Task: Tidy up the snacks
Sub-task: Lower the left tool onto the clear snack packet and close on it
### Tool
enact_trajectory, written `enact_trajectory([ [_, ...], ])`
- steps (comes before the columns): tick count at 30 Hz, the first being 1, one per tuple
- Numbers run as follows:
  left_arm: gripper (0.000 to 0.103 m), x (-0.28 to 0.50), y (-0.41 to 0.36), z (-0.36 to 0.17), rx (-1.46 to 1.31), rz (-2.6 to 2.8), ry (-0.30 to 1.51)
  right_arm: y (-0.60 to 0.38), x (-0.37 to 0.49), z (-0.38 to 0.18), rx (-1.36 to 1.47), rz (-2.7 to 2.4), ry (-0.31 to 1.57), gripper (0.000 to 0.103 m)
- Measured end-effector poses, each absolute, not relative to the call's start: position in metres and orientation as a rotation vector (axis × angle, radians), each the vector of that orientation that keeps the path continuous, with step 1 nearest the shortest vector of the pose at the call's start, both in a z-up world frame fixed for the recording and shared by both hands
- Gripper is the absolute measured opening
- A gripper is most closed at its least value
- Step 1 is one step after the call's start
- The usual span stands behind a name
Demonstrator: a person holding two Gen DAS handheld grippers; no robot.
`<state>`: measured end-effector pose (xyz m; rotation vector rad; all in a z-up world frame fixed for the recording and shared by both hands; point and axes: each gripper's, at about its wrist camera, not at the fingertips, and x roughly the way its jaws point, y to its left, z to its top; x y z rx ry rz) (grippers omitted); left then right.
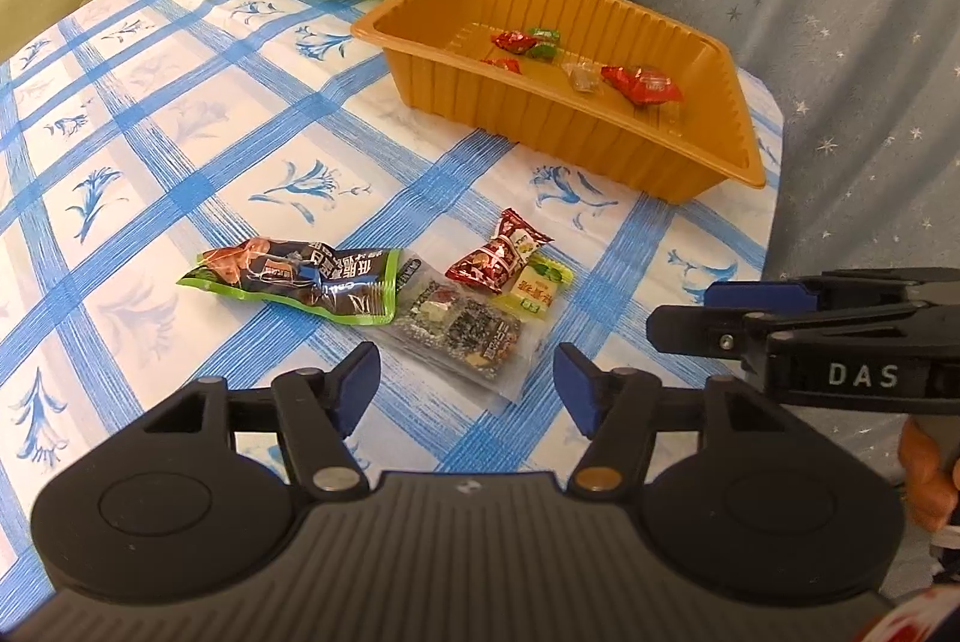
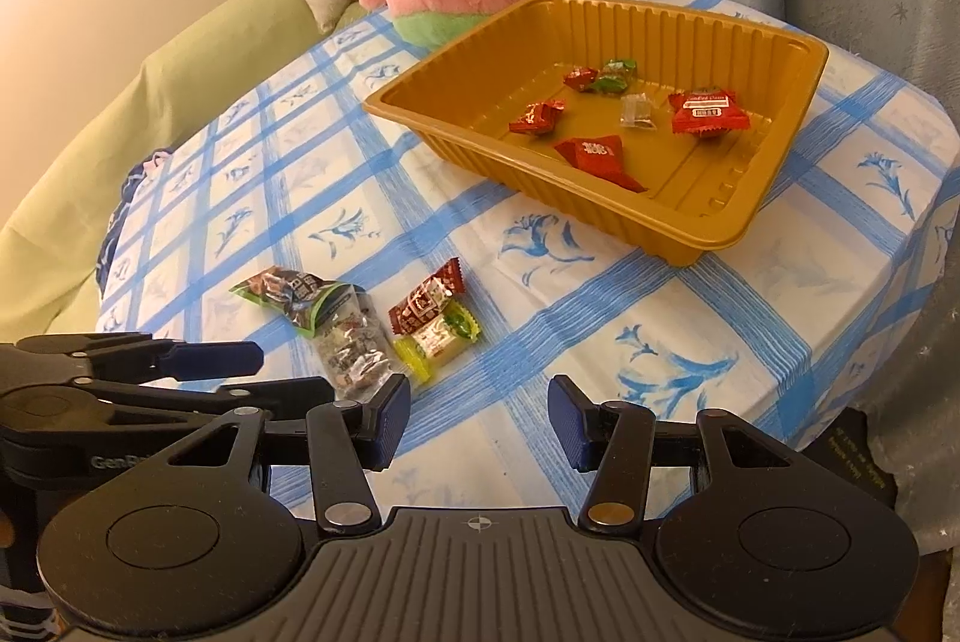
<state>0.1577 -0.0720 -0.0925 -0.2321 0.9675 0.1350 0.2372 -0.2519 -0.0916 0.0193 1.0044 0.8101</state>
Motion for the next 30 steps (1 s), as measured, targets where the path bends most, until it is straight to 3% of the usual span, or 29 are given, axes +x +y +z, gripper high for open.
enact_trajectory([
  [5, 0.067, 0.169, -0.069, -0.099, -0.276, 0.177, 0.969, -0.251, 0.243, -0.094, 0.022, 0.806, 1.012, 0.051],
  [23, 0.07, 0.193, -0.061, -0.125, -0.266, 0.3, 1.016, -0.249, 0.261, -0.102, 0.034, 0.791, 1.042, 0.051],
  [30, 0.044, 0.171, -0.052, -0.125, -0.2, 0.271, 1.021, -0.244, 0.265, -0.105, 0.035, 0.801, 1.049, 0.051],
])
